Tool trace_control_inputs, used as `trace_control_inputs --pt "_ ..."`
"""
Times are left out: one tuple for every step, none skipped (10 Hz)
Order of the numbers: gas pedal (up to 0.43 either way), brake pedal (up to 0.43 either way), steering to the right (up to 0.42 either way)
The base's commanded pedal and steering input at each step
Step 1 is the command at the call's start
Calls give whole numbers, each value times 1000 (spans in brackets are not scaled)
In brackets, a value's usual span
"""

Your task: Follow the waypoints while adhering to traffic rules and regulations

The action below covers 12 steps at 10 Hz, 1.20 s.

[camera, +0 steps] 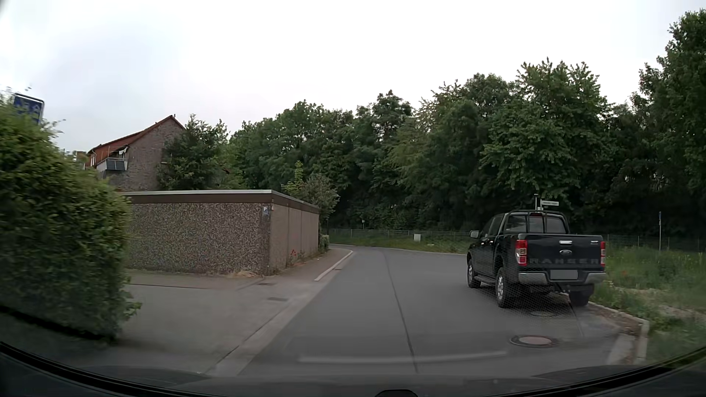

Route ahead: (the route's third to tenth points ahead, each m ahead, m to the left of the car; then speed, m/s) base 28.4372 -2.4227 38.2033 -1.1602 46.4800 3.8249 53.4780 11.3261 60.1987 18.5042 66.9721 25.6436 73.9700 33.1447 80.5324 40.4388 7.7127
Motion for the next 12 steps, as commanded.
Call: trace_control_inputs --pt "110 0 7" --pt "110 0 8" --pt "110 0 7" --pt "98 0 8" --pt "59 0 12" --pt "8 0 25" --pt "0 0 41" --pt "0 0 52" --pt "0 0 75" --pt "0 0 90" --pt "0 0 106" --pt "0 0 114"
